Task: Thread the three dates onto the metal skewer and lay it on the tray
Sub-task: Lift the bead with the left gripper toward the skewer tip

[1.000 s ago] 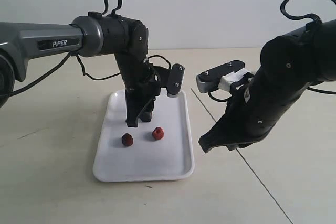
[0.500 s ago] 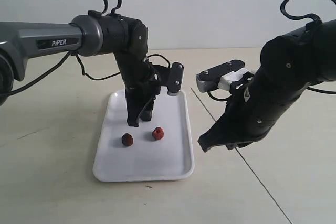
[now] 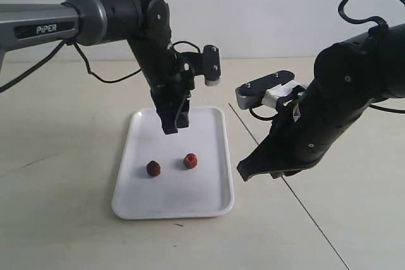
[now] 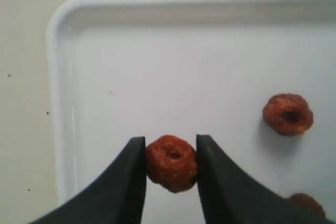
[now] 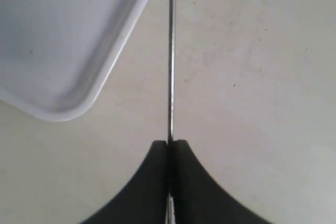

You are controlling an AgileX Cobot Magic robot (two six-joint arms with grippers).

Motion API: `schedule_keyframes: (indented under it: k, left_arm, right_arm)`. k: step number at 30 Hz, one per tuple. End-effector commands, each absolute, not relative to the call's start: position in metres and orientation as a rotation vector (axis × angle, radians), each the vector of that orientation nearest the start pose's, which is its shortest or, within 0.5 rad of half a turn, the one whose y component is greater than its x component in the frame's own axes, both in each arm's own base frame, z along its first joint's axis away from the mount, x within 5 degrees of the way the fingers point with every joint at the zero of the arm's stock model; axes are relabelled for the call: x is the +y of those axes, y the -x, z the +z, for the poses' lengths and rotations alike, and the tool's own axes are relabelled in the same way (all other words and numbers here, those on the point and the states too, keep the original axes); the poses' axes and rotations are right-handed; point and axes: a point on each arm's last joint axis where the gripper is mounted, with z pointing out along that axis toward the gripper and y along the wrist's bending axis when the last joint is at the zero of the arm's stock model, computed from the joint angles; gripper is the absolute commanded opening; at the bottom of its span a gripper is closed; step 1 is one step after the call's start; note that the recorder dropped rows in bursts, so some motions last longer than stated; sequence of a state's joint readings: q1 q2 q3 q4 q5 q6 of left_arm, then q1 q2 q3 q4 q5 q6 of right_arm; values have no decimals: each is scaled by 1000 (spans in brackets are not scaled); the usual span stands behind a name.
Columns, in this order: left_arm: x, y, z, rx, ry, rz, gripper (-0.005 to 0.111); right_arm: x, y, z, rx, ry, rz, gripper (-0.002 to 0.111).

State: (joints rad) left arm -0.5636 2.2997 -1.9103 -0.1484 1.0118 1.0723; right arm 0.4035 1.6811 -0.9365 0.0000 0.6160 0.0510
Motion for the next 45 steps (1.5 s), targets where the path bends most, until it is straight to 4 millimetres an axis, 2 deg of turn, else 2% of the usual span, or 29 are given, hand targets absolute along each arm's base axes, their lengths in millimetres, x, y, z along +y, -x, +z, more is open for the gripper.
schedule_keyframes:
  k: [1, 4, 11, 17, 21, 26, 35, 45]
  left_arm:
    - [-256, -410, 195, -2631, 2285, 396, 32]
    - [-241, -417, 206, -2748, 2132, 638, 32]
    - [-207, -431, 220, -2865, 1810, 1096, 32]
    - [-188, -441, 239, -2884, 1504, 1606, 32]
    - [-184, -446, 250, -2886, 1242, 1835, 32]
    - [-183, -448, 252, -2882, 1050, 1889, 32]
    - [-183, -452, 237, -2866, 848, 1869, 32]
    - [-184, -454, 229, -2859, 805, 1872, 32]
  right_arm:
    - [120, -284, 178, 2791, 491, 100, 0]
    - [120, -284, 178, 2788, 490, 101, 0]
    - [123, -287, 180, 2746, 467, 143, 0]
    - [130, -287, 181, 2725, 465, 264, 0]
    - [139, -289, 185, 2656, 487, 384, 0]
    - [146, -292, 189, 2583, 492, 476, 0]
    - [146, -298, 192, 2523, 441, 468, 0]
    - [146, -300, 193, 2504, 429, 457, 0]
